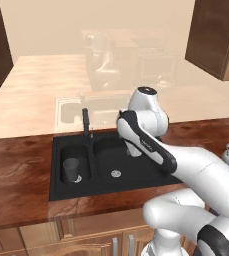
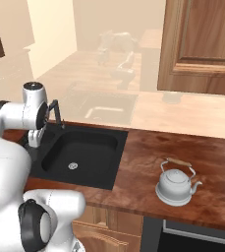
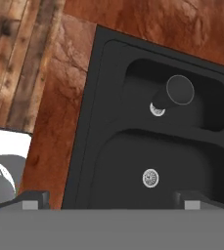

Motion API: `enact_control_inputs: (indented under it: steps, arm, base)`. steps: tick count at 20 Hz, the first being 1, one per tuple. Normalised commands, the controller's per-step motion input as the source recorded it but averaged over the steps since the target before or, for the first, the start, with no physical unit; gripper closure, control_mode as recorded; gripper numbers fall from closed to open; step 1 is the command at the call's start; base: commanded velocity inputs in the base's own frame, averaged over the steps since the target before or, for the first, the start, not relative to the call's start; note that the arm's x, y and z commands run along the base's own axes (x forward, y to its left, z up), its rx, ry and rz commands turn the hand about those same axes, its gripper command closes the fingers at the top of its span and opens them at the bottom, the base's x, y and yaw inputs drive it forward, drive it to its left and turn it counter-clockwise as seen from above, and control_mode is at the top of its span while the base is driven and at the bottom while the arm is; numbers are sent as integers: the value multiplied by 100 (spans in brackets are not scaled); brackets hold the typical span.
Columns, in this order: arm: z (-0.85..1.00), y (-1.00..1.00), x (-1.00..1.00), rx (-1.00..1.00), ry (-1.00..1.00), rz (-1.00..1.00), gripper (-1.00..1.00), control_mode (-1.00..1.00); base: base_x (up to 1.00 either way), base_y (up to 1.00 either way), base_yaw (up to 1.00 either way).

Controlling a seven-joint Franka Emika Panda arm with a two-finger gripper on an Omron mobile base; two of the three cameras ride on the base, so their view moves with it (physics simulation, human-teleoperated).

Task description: Place the glass cup in the left basin and the kettle in the right basin of the sink.

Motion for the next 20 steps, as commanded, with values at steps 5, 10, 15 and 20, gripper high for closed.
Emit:
enact_control_inputs:
  steps: [5,10,15,20]
  arm:
    - [25,-41,-28,0,0,-5,-100,-100]
    - [31,-40,-24,0,0,-6,-100,-100]
    - [24,-37,-25,0,0,-7,-100,-100]
    - [17,-35,-26,0,0,-7,-100,-100]
  base:
    - [0,0,0]
    - [0,0,0]
    - [0,0,0]
    - [0,0,0]
